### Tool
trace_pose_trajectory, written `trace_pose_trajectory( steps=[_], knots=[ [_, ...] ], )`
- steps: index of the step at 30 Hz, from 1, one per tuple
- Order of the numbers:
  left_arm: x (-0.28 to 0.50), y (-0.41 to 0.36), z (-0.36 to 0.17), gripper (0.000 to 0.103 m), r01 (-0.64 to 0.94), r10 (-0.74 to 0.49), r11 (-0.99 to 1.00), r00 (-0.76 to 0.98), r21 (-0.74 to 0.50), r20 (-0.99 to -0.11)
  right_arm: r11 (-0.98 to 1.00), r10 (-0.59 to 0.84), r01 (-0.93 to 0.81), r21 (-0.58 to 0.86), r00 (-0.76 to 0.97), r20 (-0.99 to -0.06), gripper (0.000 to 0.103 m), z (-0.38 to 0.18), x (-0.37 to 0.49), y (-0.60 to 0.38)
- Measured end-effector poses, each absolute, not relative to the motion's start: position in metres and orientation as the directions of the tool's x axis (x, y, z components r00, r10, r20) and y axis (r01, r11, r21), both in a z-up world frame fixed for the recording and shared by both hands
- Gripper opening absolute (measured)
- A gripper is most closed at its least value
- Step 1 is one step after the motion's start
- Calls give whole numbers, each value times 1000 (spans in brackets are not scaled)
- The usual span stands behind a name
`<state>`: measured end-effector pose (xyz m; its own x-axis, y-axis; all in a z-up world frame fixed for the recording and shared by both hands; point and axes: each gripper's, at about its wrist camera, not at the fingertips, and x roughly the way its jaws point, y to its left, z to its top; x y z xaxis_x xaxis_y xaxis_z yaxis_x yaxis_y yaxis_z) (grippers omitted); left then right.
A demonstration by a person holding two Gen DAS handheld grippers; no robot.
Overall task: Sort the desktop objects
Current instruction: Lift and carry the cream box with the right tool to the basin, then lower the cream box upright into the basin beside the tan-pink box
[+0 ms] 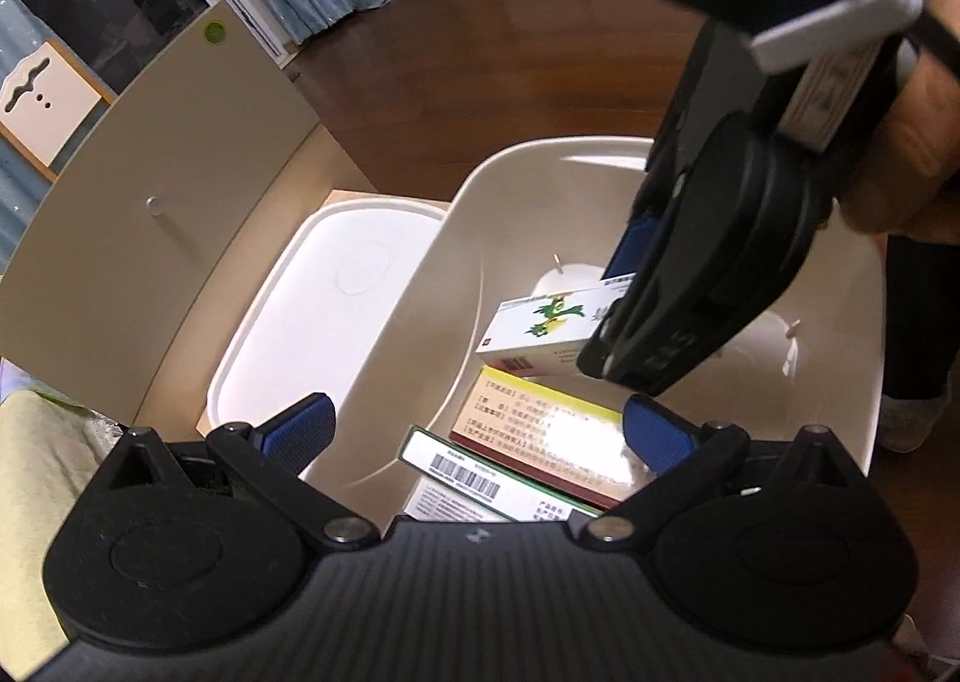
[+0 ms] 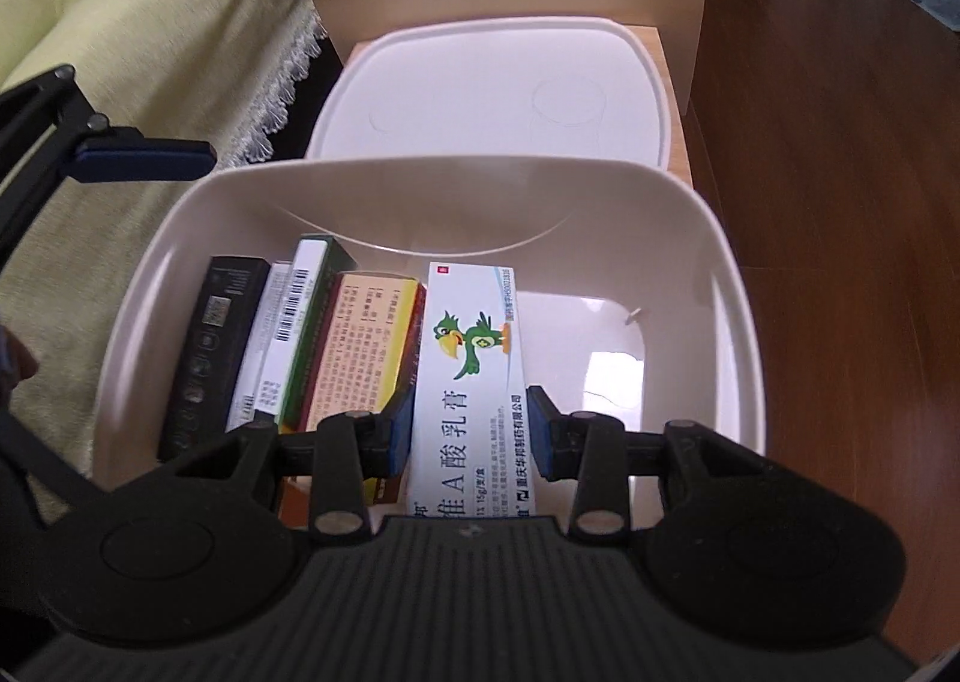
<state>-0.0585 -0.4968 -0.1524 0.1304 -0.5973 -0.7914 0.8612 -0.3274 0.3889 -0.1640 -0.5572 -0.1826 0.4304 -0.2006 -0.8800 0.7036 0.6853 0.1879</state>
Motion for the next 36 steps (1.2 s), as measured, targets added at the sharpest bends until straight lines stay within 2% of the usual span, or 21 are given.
trace_pose_trajectory(
  steps=[36],
  knots=[
    [-61, -492, -164, 103, 830, -564, -390, 128, 400, -816, 647, -127, 740, 184, 343, -931, 34, -228, -152, -561]
  ],
)
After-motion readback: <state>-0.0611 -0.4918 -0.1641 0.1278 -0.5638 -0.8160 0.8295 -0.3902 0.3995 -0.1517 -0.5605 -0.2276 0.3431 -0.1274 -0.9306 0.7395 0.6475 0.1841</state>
